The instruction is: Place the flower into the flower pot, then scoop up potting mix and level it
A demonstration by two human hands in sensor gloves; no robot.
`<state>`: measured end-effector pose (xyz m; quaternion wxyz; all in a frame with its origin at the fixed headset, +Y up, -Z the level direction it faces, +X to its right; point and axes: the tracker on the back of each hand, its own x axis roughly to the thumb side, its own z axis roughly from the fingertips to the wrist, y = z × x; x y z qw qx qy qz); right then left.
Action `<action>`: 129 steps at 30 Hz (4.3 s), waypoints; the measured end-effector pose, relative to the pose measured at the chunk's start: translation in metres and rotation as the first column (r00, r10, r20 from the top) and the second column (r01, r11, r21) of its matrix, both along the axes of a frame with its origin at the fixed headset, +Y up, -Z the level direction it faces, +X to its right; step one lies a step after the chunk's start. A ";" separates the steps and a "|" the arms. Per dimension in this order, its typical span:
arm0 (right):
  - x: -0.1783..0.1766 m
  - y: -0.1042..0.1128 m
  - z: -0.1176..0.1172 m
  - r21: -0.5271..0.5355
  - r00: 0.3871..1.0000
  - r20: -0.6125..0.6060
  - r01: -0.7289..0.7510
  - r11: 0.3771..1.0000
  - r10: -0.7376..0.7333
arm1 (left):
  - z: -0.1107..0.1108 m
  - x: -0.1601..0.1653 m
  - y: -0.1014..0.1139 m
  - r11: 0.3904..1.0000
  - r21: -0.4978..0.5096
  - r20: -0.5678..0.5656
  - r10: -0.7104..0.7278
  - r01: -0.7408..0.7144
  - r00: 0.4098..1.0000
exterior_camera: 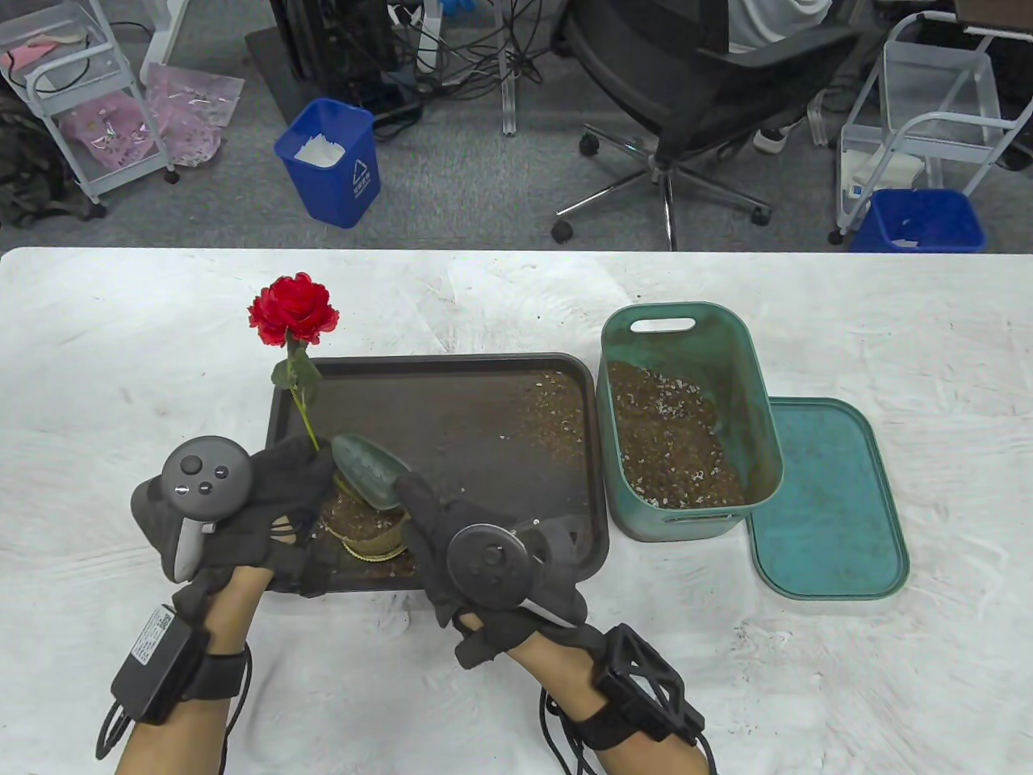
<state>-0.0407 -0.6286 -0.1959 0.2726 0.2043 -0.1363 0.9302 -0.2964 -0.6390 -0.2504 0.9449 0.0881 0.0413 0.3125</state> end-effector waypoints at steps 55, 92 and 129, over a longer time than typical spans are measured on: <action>-0.060 0.003 -0.004 -0.083 0.882 -0.161 -0.458 0.885 0.442 | -0.014 0.023 0.012 0.991 -0.008 0.066 -0.134 0.135 0.989; -0.043 -0.012 -0.089 -0.380 0.850 -0.392 -0.499 0.779 0.352 | -0.005 0.013 0.009 0.996 0.021 0.255 -0.085 0.082 0.963; -0.042 -0.015 -0.078 -0.509 0.883 -0.292 -0.469 0.722 0.367 | -0.007 0.027 0.002 0.994 0.059 0.232 -0.104 0.093 0.967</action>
